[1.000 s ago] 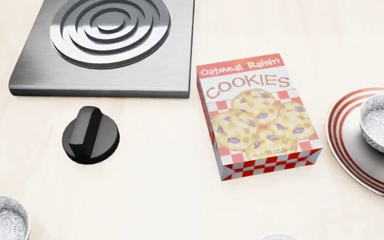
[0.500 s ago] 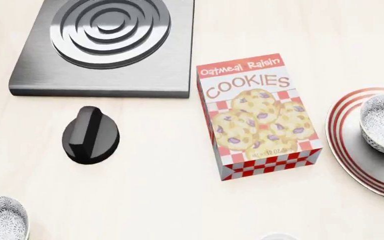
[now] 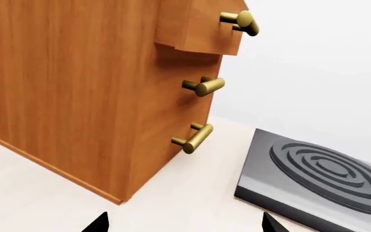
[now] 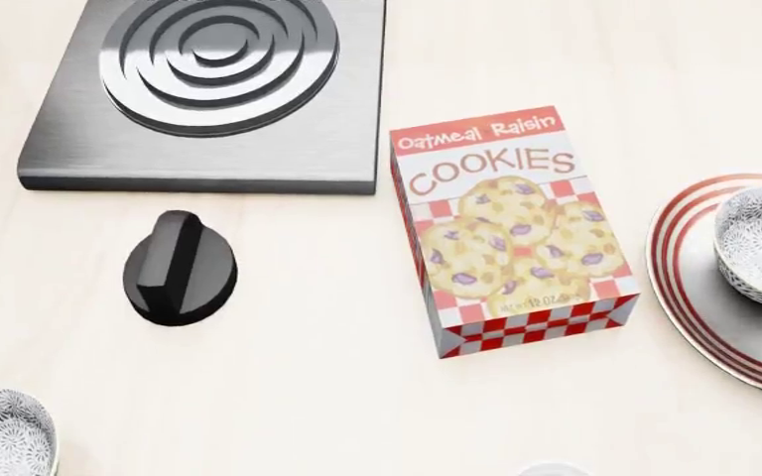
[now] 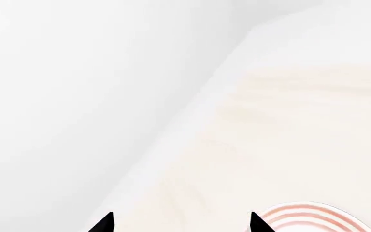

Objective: Pick the akita bowl from table center and place it on the plate.

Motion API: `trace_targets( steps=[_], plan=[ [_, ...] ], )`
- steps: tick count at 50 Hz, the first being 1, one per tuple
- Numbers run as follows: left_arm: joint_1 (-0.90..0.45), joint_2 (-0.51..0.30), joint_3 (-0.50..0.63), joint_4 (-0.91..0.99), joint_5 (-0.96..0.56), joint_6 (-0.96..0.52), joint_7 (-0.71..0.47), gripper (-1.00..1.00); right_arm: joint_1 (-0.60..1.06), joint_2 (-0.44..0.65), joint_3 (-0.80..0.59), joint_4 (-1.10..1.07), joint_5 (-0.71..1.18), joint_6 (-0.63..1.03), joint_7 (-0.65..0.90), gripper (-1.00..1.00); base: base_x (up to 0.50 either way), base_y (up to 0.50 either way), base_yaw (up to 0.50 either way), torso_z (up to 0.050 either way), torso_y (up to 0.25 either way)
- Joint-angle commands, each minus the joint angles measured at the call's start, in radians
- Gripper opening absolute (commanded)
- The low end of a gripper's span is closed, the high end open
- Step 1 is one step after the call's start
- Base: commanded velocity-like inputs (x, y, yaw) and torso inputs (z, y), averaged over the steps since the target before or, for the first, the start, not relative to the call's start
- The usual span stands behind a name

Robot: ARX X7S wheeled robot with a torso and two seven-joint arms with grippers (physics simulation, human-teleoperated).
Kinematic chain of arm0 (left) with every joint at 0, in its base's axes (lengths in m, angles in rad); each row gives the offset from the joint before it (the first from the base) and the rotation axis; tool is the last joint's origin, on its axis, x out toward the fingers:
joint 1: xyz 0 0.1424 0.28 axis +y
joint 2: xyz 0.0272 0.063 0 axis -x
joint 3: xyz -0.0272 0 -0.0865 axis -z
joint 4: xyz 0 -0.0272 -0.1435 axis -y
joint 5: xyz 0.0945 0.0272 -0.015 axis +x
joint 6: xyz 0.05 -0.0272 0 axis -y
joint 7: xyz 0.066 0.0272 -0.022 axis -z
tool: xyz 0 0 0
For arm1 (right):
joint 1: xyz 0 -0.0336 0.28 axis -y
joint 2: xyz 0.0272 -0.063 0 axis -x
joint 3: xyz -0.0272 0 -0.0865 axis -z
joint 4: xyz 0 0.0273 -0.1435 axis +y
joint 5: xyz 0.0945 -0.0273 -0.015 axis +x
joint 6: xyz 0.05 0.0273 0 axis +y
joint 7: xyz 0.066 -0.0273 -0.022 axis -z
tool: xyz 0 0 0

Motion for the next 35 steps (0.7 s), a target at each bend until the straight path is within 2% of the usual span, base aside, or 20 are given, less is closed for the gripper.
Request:
trace_targets(
  steps=[1, 18, 35],
  plan=[
    [-0.001, -0.003, 0.005, 0.001, 0.001, 0.005, 0.002, 1.0, -0.005, 0.013, -0.017, -0.149, 0.098, 0.052, 0.07, 1.0, 0.0, 0.0, 0.0, 0.0, 0.0],
    [0.003, -0.005, 0.012, 0.005, 0.002, 0.007, -0.002, 1.0, 0.015, 0.077, -0.043, -0.285, 0.185, 0.104, 0.171, 1.0, 0.0, 0.0, 0.0, 0.0, 0.0],
    [-0.008, -0.006, 0.025, -0.005, 0.005, 0.006, -0.002, 1.0, 0.025, 0.077, -0.057, -0.287, 0.176, 0.099, 0.168, 1.0, 0.0, 0.0, 0.0, 0.0, 0.0]
  ],
)
